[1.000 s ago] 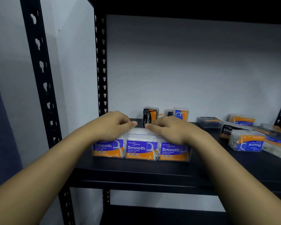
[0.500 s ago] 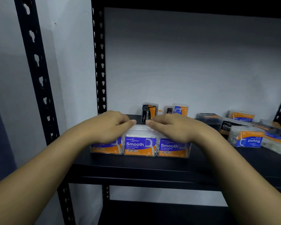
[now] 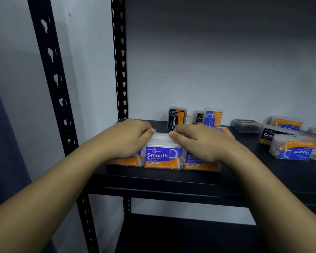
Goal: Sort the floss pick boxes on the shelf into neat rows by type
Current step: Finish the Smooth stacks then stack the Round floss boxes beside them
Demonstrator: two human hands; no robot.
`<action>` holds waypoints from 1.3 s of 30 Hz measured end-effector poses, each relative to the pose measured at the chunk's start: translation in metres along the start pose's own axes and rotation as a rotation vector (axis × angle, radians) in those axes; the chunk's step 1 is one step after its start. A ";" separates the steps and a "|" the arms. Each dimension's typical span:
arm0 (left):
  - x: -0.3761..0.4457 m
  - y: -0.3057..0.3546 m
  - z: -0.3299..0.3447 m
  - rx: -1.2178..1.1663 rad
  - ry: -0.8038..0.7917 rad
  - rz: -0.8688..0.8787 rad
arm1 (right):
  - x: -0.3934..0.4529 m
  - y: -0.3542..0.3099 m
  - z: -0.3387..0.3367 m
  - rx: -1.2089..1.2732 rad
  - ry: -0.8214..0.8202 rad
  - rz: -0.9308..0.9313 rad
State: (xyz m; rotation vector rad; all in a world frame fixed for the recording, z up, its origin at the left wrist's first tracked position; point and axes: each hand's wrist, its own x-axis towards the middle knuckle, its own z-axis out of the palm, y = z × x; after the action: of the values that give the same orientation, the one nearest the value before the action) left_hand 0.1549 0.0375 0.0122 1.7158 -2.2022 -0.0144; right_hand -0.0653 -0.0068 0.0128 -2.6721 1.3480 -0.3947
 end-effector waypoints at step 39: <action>-0.034 0.001 -0.014 -0.055 -0.036 -0.107 | -0.024 -0.045 -0.004 -0.012 -0.039 0.059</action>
State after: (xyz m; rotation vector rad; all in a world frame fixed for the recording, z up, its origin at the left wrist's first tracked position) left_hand 0.1649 0.0724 0.0163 1.8141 -2.1120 -0.1317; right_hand -0.0451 0.0389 0.0222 -2.6275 1.4186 -0.3271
